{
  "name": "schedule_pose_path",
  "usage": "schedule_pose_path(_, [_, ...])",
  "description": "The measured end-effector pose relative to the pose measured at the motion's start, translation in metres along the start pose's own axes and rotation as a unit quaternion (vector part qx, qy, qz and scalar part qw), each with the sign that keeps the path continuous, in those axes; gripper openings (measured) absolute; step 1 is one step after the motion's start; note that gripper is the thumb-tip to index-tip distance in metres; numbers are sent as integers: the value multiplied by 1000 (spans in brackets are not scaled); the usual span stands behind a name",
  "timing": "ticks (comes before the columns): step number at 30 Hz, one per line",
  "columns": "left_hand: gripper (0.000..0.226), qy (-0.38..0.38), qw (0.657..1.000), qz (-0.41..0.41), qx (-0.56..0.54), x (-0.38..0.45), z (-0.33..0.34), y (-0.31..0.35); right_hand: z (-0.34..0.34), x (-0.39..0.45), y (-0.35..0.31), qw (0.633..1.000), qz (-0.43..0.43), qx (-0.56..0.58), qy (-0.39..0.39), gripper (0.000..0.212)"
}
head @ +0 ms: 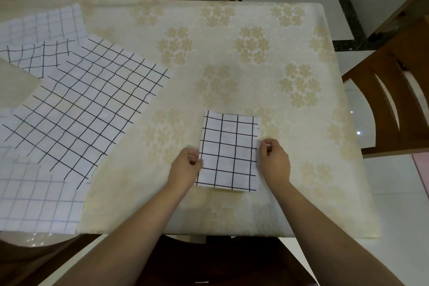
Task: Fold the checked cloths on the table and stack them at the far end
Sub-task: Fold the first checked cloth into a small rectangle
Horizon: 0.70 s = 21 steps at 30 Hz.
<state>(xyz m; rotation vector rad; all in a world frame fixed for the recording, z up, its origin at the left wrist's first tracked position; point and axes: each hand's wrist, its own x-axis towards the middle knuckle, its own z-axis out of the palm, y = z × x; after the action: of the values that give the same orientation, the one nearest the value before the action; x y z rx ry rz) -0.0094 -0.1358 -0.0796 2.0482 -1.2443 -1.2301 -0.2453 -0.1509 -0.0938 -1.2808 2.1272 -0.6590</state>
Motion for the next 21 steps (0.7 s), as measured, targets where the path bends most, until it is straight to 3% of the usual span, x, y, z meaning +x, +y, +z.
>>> schedule_pose_path(6, [34,5,1000,24,3,11,-15,-18,13,-15,5,999,-39,-5,21,29])
schedule_pose_path(11, [36,47,986,124,100,1,-8,-27,21,-25,0,983,-174,-61,25,31])
schedule_pose_path(15, [30,134,914,291,249,-5,-2,-40,33,-33,-13,948,-304,-96,4,42])
schedule_pose_path(18, [47,74,864,364,340,-3,3,-54,51,-37,-20,918,-362,-152,-57,47])
schedule_pose_path(21, [58,24,835,359,416,-4,8,-67,67,-36,-17,886,-377,-232,-135,53])
